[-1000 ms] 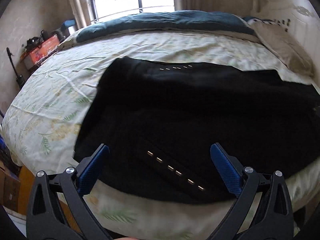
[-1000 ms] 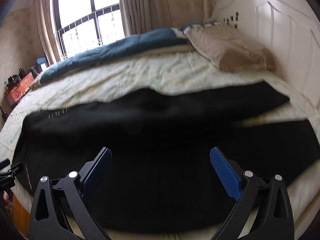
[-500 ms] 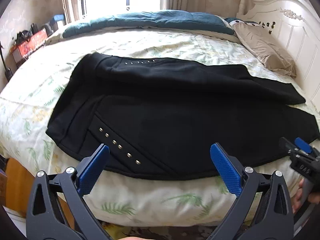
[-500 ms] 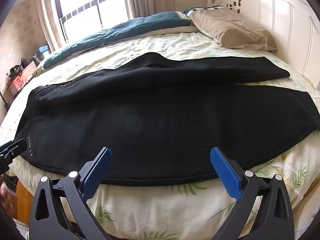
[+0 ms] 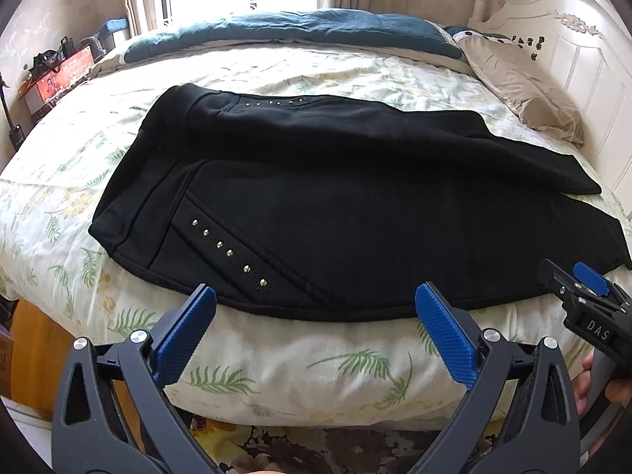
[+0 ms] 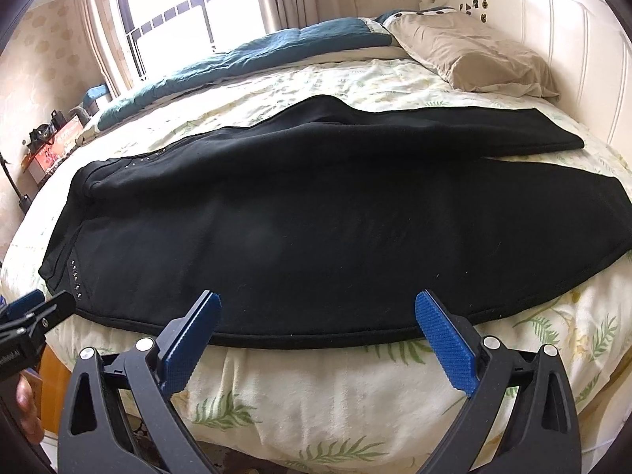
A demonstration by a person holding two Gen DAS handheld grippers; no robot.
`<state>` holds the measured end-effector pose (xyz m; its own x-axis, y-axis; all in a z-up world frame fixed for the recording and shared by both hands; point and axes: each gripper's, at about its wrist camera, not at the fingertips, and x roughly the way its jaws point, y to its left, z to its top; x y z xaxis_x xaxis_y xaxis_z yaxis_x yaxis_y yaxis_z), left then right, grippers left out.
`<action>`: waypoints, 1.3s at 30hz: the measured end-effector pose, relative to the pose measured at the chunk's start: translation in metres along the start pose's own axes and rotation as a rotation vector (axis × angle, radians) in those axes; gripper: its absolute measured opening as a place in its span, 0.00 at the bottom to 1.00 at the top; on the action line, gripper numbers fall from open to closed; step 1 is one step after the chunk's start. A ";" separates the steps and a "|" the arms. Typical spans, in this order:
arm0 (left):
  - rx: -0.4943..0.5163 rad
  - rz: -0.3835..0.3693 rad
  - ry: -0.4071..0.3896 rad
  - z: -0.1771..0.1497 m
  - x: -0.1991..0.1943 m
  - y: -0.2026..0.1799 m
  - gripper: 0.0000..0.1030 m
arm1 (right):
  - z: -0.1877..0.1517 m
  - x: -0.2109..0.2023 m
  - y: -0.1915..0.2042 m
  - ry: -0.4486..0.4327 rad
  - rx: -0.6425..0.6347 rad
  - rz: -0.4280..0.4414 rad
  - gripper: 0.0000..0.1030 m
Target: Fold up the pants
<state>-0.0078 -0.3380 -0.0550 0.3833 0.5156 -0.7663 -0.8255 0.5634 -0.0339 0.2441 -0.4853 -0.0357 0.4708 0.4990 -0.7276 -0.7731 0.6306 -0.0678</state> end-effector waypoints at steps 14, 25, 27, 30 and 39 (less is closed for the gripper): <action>-0.013 0.008 0.009 -0.004 -0.002 0.004 0.98 | -0.005 -0.001 0.004 0.016 0.000 -0.002 0.95; -0.013 0.015 0.012 -0.004 -0.006 0.003 0.98 | -0.005 0.001 0.004 0.023 0.009 0.003 0.95; -0.012 0.018 0.012 -0.003 -0.006 0.003 0.98 | -0.005 0.002 0.003 0.025 0.010 0.005 0.95; -0.005 0.019 0.016 -0.003 -0.006 0.001 0.98 | -0.006 0.004 0.002 0.027 0.013 0.006 0.95; -0.004 0.024 0.021 -0.003 -0.005 0.001 0.98 | -0.006 0.006 0.001 0.032 0.019 0.011 0.95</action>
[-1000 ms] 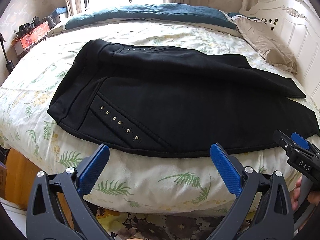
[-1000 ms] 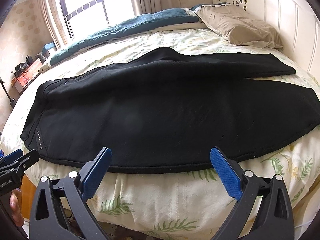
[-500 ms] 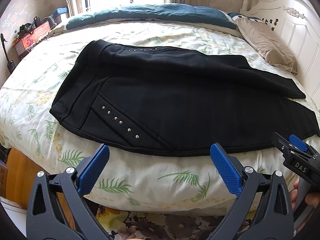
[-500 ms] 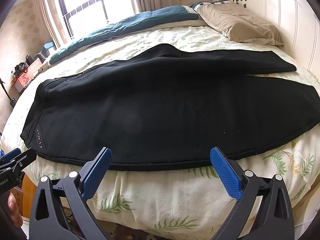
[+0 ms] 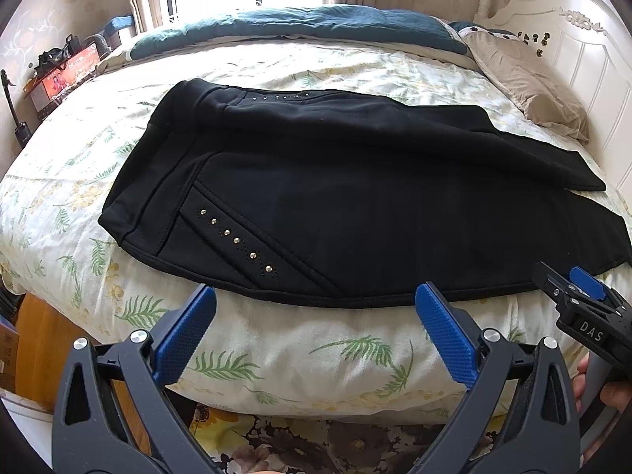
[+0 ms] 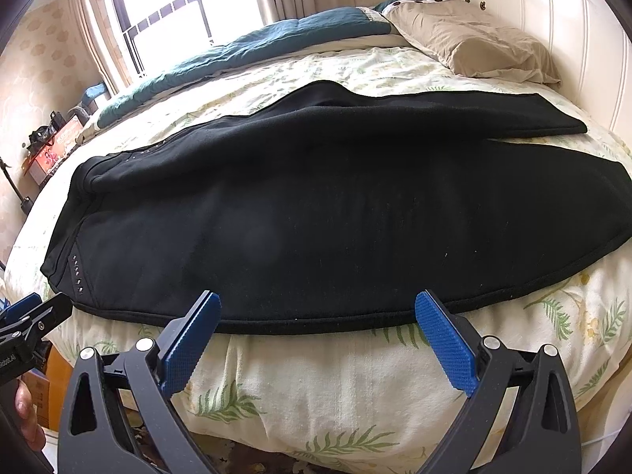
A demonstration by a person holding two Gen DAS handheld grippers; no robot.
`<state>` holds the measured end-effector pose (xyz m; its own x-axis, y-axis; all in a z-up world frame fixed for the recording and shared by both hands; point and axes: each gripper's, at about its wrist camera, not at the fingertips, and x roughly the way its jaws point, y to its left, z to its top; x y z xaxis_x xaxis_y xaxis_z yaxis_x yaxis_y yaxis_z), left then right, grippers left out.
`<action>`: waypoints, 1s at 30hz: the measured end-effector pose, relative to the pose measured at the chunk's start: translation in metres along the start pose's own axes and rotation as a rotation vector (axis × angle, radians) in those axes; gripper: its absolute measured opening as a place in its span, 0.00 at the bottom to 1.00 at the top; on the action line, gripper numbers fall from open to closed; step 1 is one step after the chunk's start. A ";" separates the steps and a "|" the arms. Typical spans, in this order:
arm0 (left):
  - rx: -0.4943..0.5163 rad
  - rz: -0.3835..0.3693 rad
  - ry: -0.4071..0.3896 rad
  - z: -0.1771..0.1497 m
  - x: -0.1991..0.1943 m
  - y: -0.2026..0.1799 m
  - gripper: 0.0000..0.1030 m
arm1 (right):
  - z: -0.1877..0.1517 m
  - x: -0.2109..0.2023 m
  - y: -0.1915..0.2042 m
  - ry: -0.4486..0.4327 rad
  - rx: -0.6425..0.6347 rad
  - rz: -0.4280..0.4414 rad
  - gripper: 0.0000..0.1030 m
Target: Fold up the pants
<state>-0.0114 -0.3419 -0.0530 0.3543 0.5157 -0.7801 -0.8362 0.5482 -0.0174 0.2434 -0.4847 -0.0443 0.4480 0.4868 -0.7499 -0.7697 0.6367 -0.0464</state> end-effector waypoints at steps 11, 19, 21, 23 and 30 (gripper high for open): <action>-0.003 0.008 0.001 -0.001 0.001 0.000 0.98 | -0.002 -0.001 0.001 0.001 -0.001 -0.002 0.95; -0.003 0.016 0.004 -0.002 0.002 0.001 0.98 | -0.002 0.000 0.001 0.002 -0.001 -0.001 0.95; -0.003 0.019 0.005 -0.001 0.003 0.001 0.98 | -0.002 -0.001 0.001 0.002 0.000 -0.001 0.95; -0.005 0.023 0.005 -0.001 0.003 0.002 0.98 | -0.002 -0.001 0.001 0.002 0.000 -0.001 0.95; -0.007 0.029 0.004 -0.002 0.003 0.001 0.98 | -0.002 -0.001 0.001 0.003 -0.001 -0.001 0.95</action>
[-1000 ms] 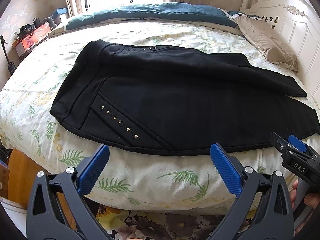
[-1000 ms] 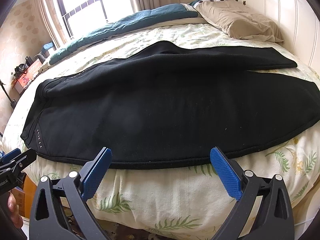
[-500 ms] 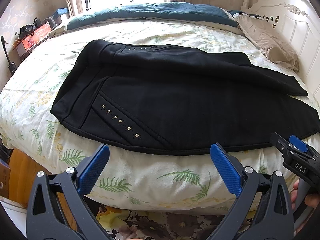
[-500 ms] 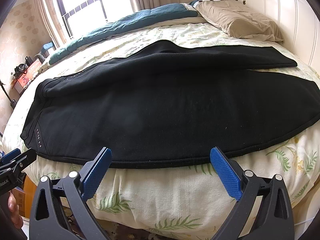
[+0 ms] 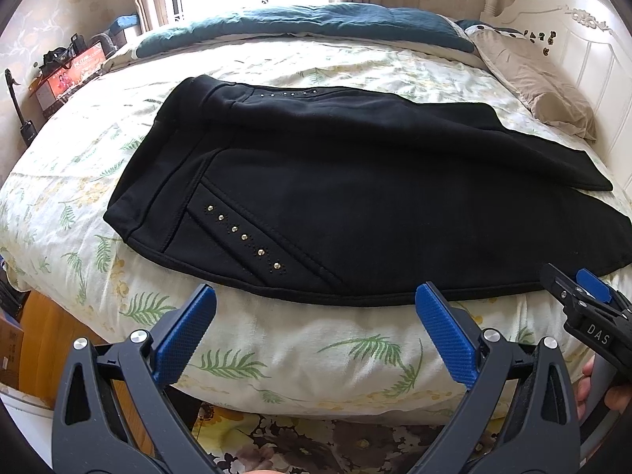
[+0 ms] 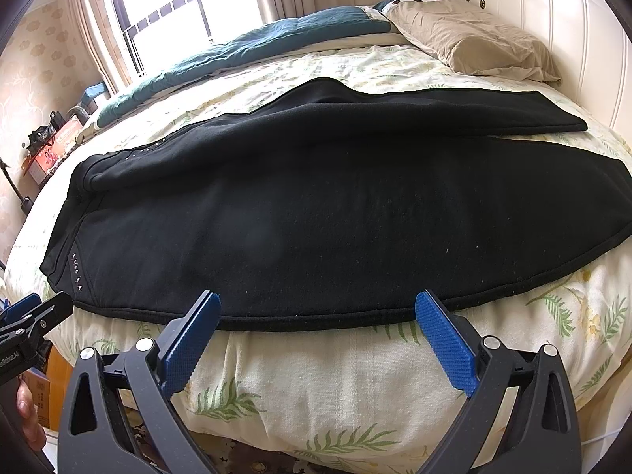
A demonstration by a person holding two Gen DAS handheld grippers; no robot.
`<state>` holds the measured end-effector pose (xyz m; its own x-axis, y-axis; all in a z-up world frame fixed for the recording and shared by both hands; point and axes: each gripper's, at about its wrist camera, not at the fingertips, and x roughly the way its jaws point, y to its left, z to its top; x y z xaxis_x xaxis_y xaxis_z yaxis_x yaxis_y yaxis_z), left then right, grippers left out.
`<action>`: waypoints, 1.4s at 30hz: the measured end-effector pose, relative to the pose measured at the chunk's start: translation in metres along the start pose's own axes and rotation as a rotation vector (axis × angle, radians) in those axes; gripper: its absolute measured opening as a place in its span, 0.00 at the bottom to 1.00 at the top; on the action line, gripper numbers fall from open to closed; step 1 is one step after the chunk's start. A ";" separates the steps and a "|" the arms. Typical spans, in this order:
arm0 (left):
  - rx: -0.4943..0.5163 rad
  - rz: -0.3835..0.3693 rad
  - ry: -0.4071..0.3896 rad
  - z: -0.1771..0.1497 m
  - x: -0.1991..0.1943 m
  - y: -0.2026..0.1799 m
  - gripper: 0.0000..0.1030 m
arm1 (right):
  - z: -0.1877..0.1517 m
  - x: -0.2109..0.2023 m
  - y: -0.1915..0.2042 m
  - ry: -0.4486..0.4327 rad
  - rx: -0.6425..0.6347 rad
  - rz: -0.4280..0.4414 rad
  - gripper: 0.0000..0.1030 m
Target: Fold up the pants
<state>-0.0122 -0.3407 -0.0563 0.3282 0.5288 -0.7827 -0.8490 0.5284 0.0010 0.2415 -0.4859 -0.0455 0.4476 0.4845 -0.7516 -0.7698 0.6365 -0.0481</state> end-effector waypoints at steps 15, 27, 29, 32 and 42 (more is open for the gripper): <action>0.005 -0.002 -0.004 0.000 -0.002 -0.002 0.98 | 0.000 0.000 0.000 -0.002 0.002 0.001 0.95; 0.013 -0.005 -0.004 0.000 -0.002 -0.003 0.98 | -0.002 0.002 0.001 0.000 0.003 0.001 0.95; 0.014 -0.005 -0.005 0.000 -0.002 -0.004 0.98 | -0.002 0.002 0.000 0.000 0.003 0.001 0.95; 0.013 -0.007 -0.004 0.000 -0.002 -0.004 0.98 | -0.002 0.002 0.000 0.000 0.003 0.002 0.95; 0.016 -0.005 -0.003 0.000 -0.001 -0.004 0.98 | -0.001 0.002 0.000 0.000 0.002 0.002 0.95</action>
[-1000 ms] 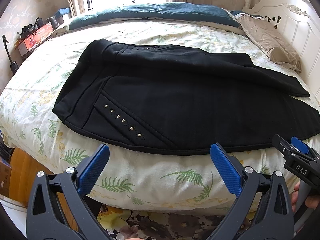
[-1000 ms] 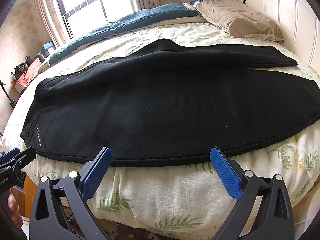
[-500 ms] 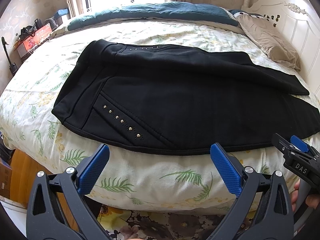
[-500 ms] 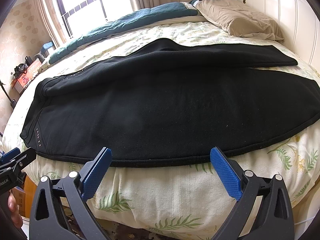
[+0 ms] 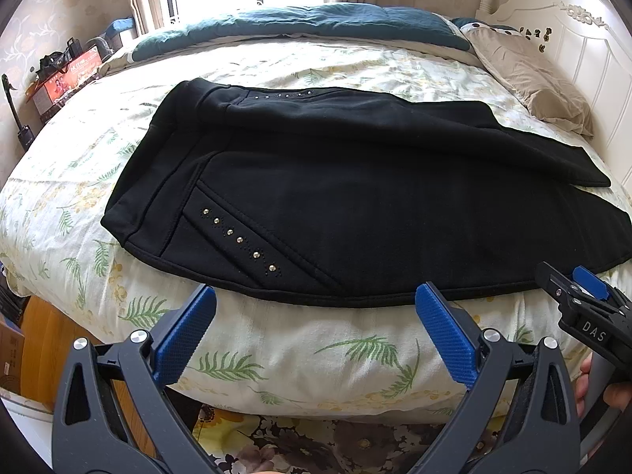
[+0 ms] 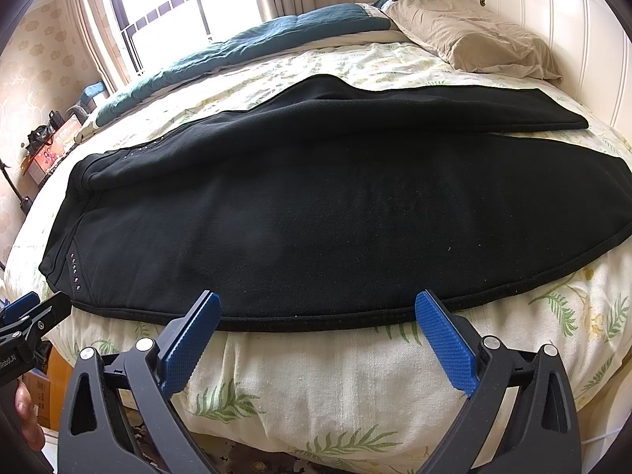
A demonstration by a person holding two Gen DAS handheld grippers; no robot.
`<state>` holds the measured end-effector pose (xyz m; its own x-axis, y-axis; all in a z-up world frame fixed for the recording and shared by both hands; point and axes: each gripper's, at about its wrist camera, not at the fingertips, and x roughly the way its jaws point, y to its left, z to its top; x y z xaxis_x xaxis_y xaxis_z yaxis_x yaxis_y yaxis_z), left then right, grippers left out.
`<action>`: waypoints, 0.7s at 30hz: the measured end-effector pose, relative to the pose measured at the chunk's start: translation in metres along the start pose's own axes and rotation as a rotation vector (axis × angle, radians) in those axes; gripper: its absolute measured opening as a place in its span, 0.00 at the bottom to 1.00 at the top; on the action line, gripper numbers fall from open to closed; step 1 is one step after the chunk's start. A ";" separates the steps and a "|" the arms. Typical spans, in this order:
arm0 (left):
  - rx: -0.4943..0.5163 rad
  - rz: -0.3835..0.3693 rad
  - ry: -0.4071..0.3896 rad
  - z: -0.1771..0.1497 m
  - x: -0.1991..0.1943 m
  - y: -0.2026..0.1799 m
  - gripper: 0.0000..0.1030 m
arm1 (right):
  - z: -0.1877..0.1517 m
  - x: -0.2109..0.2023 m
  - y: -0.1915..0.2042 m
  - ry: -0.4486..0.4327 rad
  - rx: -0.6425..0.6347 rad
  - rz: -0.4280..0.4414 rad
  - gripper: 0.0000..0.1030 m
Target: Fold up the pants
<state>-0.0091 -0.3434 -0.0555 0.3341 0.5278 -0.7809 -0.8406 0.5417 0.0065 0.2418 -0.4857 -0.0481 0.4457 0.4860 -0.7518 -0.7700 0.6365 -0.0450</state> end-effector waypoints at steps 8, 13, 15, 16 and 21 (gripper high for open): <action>0.007 -0.006 0.004 0.000 0.001 0.000 0.98 | -0.001 0.001 0.000 0.001 -0.001 0.000 0.95; 0.007 -0.006 0.005 0.000 0.001 -0.001 0.98 | -0.002 0.001 0.000 0.002 -0.002 0.000 0.95; 0.009 -0.007 0.005 0.001 0.001 -0.001 0.98 | -0.002 0.001 0.000 0.002 -0.002 0.000 0.95; 0.010 -0.008 0.004 0.001 0.002 -0.001 0.98 | -0.003 0.001 0.000 0.002 -0.001 0.001 0.95; 0.011 -0.036 -0.003 0.006 0.004 0.005 0.98 | 0.001 0.004 0.000 0.011 -0.021 0.019 0.95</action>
<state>-0.0095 -0.3345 -0.0545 0.3655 0.5092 -0.7791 -0.8233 0.5674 -0.0154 0.2442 -0.4829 -0.0503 0.4254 0.4912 -0.7601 -0.7879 0.6143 -0.0440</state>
